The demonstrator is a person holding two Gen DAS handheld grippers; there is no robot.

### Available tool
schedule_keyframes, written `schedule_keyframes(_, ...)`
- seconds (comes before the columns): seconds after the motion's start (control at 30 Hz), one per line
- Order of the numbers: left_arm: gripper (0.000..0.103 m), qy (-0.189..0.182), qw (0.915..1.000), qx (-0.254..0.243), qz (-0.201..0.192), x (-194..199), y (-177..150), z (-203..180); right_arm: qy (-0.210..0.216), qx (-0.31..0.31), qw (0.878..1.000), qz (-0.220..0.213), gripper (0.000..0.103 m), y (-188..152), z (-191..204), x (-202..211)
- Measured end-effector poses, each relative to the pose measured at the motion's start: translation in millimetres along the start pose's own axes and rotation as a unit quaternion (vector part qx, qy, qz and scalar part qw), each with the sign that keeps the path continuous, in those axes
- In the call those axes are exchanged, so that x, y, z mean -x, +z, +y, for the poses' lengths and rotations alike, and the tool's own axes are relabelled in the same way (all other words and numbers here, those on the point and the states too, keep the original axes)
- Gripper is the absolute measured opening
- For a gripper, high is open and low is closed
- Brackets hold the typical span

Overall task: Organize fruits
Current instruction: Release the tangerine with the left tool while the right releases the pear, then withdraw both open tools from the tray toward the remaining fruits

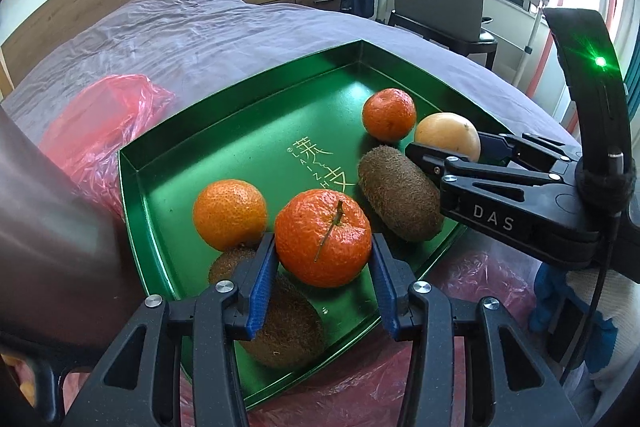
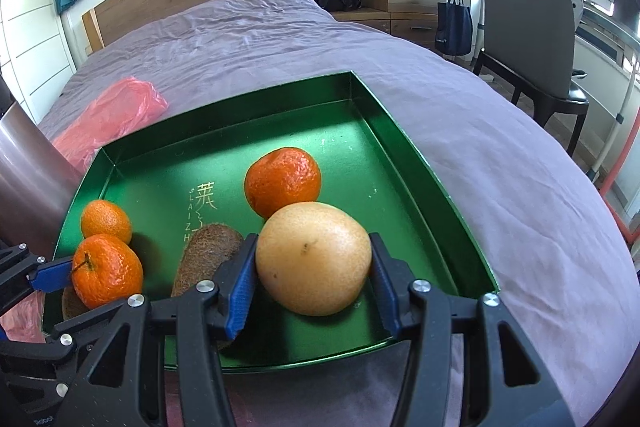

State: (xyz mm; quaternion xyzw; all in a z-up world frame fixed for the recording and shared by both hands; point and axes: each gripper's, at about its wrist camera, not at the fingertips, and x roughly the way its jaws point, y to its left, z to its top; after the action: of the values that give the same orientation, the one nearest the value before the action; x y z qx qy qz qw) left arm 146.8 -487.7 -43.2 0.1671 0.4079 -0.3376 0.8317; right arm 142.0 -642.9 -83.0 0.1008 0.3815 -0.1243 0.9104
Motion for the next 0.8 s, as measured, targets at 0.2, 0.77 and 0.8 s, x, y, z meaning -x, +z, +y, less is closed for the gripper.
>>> schedule_keyframes(0.2,0.043,-0.003,1.0000,0.007,0.004,3.1,1.0,3.2,-0.002,0.004,1.000,0.006,0.102,1.2,0.3,1.6)
schedule_keyframes(0.77,0.060,-0.014,0.9997,0.012,-0.018,73.5,-14.2,4.7,-0.002,-0.006,1.000,-0.008,0.103,-2.6,7.5,67.5)
schedule_keyframes(0.8,0.060,-0.014,0.9997,0.011,-0.019,79.8,-17.3,4.7,-0.002,-0.007,1.000,-0.009,0.103,-3.4,9.2,72.7)
